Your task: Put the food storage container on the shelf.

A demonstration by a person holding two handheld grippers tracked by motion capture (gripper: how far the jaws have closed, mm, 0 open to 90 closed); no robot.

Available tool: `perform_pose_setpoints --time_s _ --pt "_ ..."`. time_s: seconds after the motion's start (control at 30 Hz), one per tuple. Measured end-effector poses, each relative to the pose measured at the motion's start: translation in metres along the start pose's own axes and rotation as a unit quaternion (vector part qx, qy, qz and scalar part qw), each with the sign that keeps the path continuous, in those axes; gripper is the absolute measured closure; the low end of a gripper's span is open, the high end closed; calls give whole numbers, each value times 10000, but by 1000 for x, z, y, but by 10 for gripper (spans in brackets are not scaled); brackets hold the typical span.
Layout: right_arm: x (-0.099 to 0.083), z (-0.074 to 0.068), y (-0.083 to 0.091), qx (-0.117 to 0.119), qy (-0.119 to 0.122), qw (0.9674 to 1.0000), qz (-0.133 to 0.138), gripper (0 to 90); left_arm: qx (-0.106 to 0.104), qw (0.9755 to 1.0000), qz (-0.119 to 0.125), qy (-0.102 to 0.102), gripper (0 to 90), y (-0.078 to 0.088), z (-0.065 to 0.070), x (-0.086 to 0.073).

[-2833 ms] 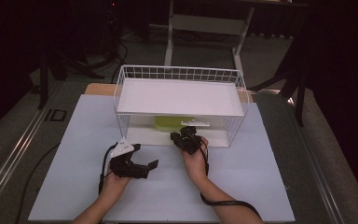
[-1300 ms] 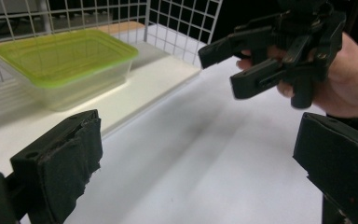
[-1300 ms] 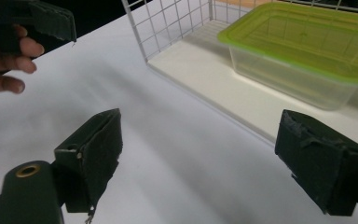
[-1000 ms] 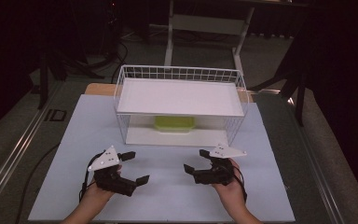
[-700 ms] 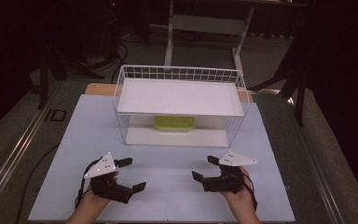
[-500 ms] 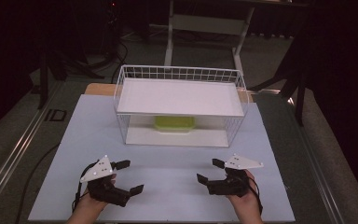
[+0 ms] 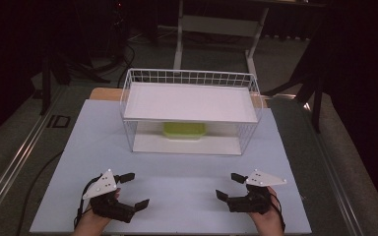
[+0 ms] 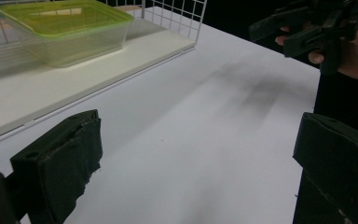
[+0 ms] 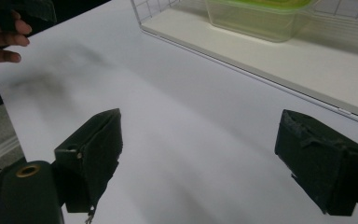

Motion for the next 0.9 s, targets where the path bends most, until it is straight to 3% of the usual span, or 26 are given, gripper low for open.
perform_pose_setpoints --time_s 0.33,0.5,0.7,0.9 --pt "-5 10 -5 33 127 9999 -74 149 -76 9999 -106 8 20 -6 2 -9" --pt "-5 12 -5 14 215 9997 -96 149 -17 9999 -147 39 20 -9 0 -13" --pt "-3 14 -3 -1 101 9999 4 149 36 10000 1 -9 20 -8 -1 -8" --pt "-2 15 -3 -28 93 9999 32 149 -17 9999 -63 -84 20 -10 0 -10"
Point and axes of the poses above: each handheld gripper's, and its own axes: y roughly backward along the jaws, x roughly out of its top, z roughly to its right, the point moved 6 cm from there along -y, roughly forward along the jaws, and after that the axes turned 14 degrees about -y, right-handed, at the moved point
